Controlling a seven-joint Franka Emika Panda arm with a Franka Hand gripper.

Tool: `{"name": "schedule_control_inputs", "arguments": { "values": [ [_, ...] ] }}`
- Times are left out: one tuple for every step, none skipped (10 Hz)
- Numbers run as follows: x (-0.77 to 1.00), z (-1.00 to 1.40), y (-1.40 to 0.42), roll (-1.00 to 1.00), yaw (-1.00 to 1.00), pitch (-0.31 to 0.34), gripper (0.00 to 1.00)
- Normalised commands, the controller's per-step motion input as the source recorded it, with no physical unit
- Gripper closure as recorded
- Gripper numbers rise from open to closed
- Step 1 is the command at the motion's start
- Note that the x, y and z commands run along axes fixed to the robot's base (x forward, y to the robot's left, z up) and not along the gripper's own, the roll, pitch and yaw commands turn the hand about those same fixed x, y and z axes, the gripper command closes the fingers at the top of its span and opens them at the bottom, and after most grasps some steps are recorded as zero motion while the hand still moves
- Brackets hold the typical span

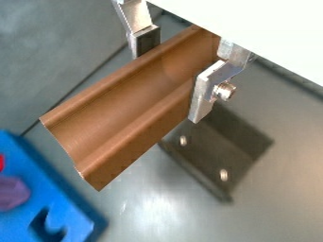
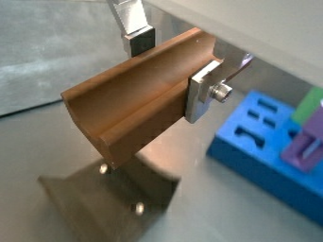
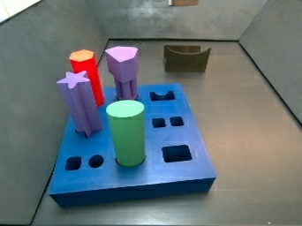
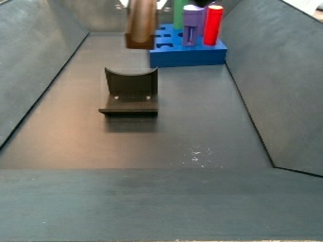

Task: Pick up the arch object. Move up. Place the arch object on the fixture. Regrasp the arch object. Move to above the board. Insert the arch object.
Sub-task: Place the arch object on the fixture.

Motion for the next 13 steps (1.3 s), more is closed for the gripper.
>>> {"name": "schedule_control_inputs", "arguments": {
  "values": [
    [0.42,-0.01,0.00,-1.00,-0.01,0.003,1.00],
    [0.25,-0.01,0.02,-1.00,-0.02,0.031,1.00],
    [0.17,-0.01,0.03,-0.91,-0.03,0.047,1.00],
    [0.02,0.01,0.03,-0.61,-0.04,0.036,1.00],
    [-0.01,0.00,0.03,-0.48,-0.05,0.028,1.00],
    [0.01,0.00,0.02,-0.26,-0.06,0.015,1.00],
    [0.11,-1.00,0.13,-1.00,0.01,0.345,1.00],
    [0.12,-1.00,0.14,-1.00,-0.02,0.346,1.00],
    [0.13,-1.00,0.14,-0.98,-0.07,0.360,1.00],
    [0.14,-1.00,0.14,-0.74,-0.19,0.303,1.00],
    [0.15,-1.00,0.14,-0.58,-0.24,0.234,1.00],
    [0.15,-1.00,0.14,-0.42,-0.27,0.157,1.00],
    [0.16,-1.00,0.13,-0.24,-0.27,0.073,1.00]
  ]
}}
